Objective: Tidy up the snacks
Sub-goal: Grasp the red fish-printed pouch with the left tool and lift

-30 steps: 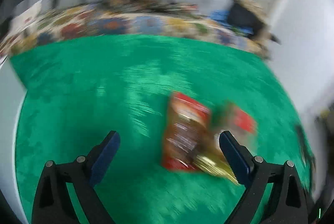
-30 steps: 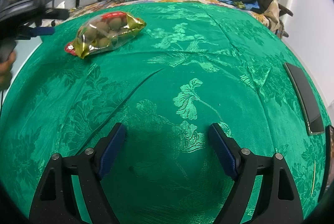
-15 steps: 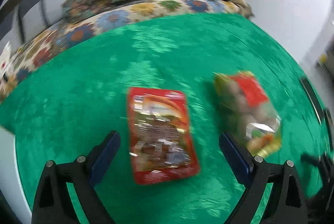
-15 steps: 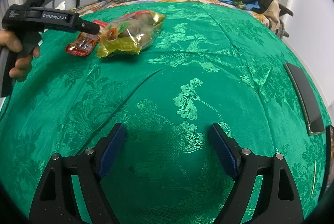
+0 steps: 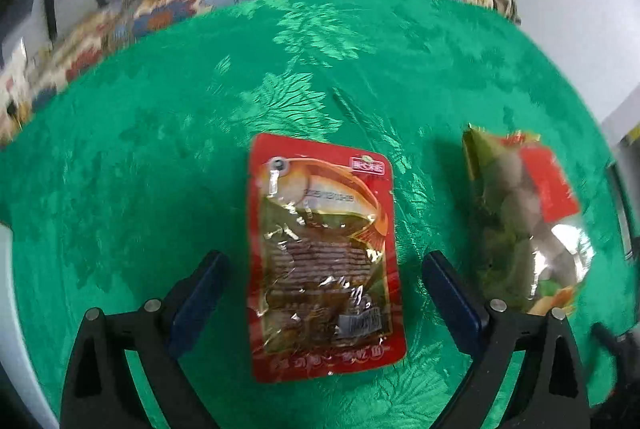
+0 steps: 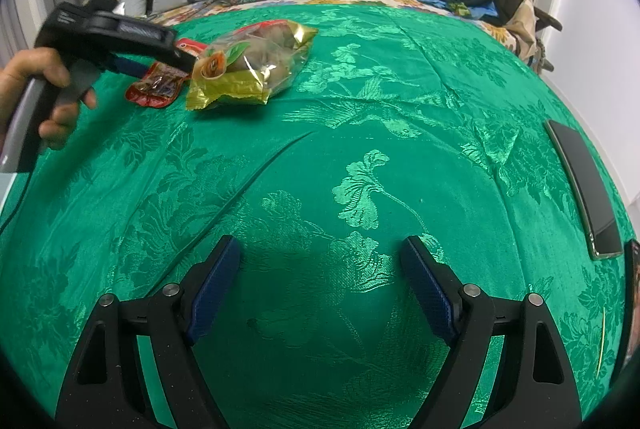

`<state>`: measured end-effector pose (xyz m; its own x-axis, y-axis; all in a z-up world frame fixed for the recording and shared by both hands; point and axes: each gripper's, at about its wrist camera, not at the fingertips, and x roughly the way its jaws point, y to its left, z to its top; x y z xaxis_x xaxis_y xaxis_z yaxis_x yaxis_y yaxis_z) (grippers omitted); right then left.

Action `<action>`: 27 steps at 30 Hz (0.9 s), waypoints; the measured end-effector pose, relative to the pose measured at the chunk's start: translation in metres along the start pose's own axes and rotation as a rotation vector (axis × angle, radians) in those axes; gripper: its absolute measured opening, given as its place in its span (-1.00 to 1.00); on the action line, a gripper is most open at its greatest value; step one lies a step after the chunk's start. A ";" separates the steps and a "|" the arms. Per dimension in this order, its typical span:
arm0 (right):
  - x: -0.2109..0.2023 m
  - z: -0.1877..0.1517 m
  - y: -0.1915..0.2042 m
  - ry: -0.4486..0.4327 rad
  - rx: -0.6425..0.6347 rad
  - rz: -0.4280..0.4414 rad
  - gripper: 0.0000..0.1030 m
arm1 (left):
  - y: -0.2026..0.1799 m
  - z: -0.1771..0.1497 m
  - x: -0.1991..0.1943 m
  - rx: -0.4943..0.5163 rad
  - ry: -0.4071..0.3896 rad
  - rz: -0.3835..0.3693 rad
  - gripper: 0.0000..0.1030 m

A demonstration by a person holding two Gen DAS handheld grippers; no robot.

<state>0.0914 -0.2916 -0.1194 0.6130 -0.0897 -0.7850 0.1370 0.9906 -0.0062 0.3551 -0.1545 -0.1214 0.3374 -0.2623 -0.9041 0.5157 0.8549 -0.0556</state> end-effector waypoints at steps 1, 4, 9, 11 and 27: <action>0.000 0.000 0.000 0.000 0.000 0.000 0.67 | -0.006 -0.002 0.002 0.031 0.004 0.031 0.89; 0.000 0.000 0.000 0.000 0.000 0.000 0.67 | -0.009 -0.008 -0.001 0.043 -0.019 0.027 0.77; 0.000 0.000 0.000 0.000 0.000 0.000 0.67 | 0.008 -0.026 -0.022 -0.025 -0.062 0.006 0.21; 0.000 0.000 0.000 0.000 0.000 0.000 0.67 | 0.015 -0.036 -0.031 -0.044 -0.064 0.002 0.12; 0.000 0.000 0.000 0.000 0.001 0.000 0.67 | 0.038 -0.178 -0.089 -0.208 -0.100 0.068 0.49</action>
<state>0.0913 -0.2915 -0.1195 0.6133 -0.0899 -0.7847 0.1377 0.9905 -0.0058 0.2043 -0.0194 -0.1189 0.4473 -0.2353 -0.8629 0.3194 0.9432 -0.0917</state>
